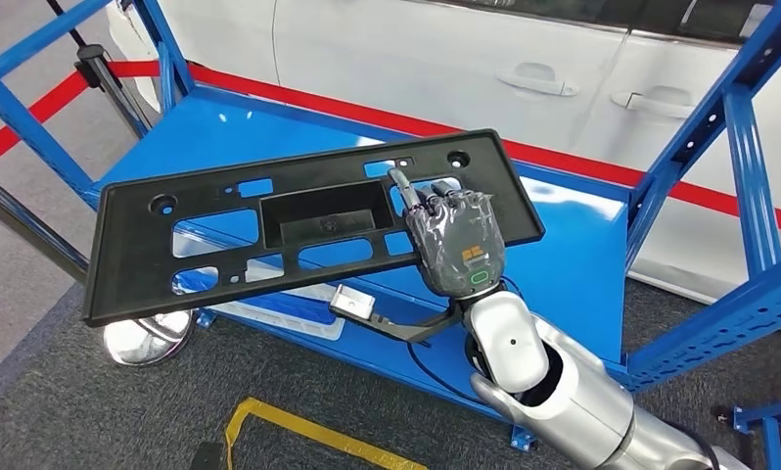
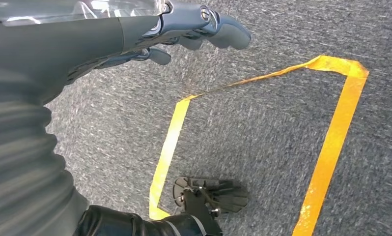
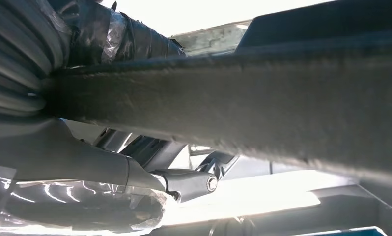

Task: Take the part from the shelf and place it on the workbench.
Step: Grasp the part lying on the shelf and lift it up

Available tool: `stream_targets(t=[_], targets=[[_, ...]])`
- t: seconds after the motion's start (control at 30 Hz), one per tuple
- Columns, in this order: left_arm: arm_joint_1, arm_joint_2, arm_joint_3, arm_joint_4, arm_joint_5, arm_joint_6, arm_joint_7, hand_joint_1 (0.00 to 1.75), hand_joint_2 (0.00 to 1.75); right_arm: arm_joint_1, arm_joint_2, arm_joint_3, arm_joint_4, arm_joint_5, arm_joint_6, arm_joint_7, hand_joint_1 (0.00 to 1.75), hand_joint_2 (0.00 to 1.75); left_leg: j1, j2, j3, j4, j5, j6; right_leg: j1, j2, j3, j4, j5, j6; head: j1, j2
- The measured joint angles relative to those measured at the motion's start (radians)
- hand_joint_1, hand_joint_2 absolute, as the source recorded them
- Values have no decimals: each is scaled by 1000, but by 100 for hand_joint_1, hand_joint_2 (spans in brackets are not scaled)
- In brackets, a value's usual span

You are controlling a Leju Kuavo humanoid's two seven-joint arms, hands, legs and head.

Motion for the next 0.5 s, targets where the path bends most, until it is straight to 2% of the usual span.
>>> stream_targets(t=[0.07,0.1,0.13,0.17,0.23,0.27,0.3,0.33,0.37,0.43,0.47,0.5], targets=[[1,0,0,0,0,0,0,0,175,0,-1,-1,-1,0,0,0,175,175,0,-2,-5,1,8,-12,1,0,-10,0,9,-14,1,0],[1,1,0,0,0,0,0,0,175,0,-1,-1,-1,0,0,0,175,175,1,-2,-10,6,2,-17,0,-1,-14,-2,14,-22,0,0],[2,1,0,0,0,0,0,0,175,0,-1,-1,-1,0,0,0,175,175,3,-2,-20,25,-17,-21,-1,-2,-18,-4,20,-31,-1,0],[2,1,0,0,0,0,0,0,175,-1,-1,-1,-2,0,0,0,175,175,3,-1,-37,65,-48,-24,-2,-3,-23,-6,26,-40,-2,0],[2,0,0,0,0,0,0,0,175,0,-1,-1,-2,0,0,0,175,175,3,-1,-83,190,-124,-28,2,-5,-36,-6,35,-51,-4,0],[2,0,0,0,0,0,0,0,175,0,-1,-1,-2,0,0,0,175,175,3,-1,-99,244,-148,-28,6,-6,-42,-5,39,-54,-4,0],[2,0,0,0,0,0,0,0,175,1,-2,-1,-2,-2,0,-2,175,175,2,-1,-101,270,-153,-27,9,-6,-48,-4,43,-56,-3,0],[2,0,0,0,0,1,0,0,175,0,-2,-1,-2,-14,0,-13,175,175,1,-1,-85,258,-141,-23,12,-6,-53,-3,47,-57,-4,0],[2,0,0,0,1,2,0,0,175,-2,1,0,-2,-49,0,-42,175,175,-2,-1,-50,210,-117,-16,15,-6,-57,-1,51,-57,-4,0],[0,3,0,0,2,7,0,0,175,-13,11,8,-3,-156,-1,-137,175,175,-11,-1,35,77,-80,4,20,-5,-65,0,57,-56,-3,0],[-2,5,0,0,3,9,0,0,175,-21,23,17,-4,-201,-1,-181,175,175,-15,-1,62,28,-70,11,20,-4,-68,-1,62,-52,-3,0],[-4,7,0,0,3,9,-1,0,175,-28,39,31,-6,-221,0,-205,175,175,-20,-1,74,2,-66,16,19,-3,-71,-3,67,-47,-3,0]])
